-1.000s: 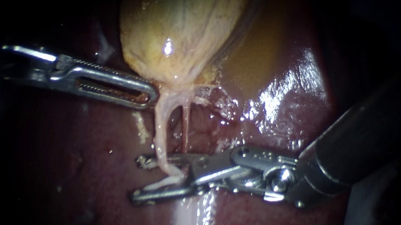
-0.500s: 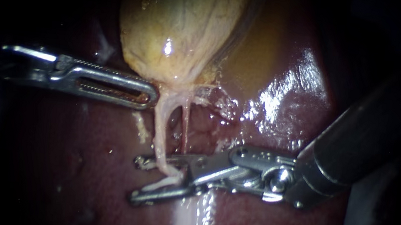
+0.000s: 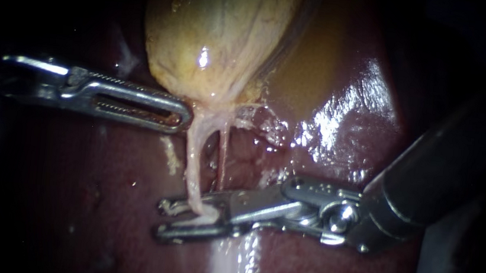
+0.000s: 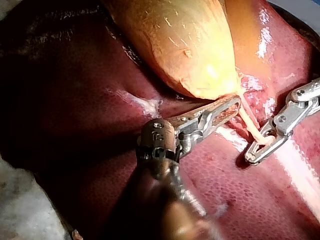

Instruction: Clipping first clip left tube

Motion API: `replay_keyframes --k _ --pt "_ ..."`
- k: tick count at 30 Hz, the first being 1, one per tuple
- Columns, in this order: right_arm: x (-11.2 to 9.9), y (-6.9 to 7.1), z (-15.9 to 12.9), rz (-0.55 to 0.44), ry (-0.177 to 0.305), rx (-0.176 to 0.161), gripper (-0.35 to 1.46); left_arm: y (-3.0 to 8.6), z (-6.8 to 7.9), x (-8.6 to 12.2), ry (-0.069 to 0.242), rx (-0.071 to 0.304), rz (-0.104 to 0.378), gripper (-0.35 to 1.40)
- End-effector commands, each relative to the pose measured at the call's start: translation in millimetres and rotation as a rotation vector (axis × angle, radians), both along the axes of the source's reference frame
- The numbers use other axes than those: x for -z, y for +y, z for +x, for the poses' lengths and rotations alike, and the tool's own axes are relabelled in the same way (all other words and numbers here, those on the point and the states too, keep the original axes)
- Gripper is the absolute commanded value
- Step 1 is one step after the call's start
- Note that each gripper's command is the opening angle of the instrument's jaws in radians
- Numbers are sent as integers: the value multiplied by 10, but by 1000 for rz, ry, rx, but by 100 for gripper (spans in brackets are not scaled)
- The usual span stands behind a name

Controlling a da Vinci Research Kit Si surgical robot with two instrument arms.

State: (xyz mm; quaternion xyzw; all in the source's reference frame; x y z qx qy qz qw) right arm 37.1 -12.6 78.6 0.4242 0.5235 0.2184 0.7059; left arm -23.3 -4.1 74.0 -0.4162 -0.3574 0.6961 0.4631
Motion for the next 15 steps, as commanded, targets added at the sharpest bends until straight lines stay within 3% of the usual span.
replay_keyframes --k 1,5,15 --pt "0 0 0 10 -10 6 -35 0 0 0 0 0 0 -35" --pt "0 2 -2 22 -40 19 -35 0 0 0 0 0 0 -35" --pt "-1 3 -4 21 -44 23 -35 0 0 1 0 0 0 -35"
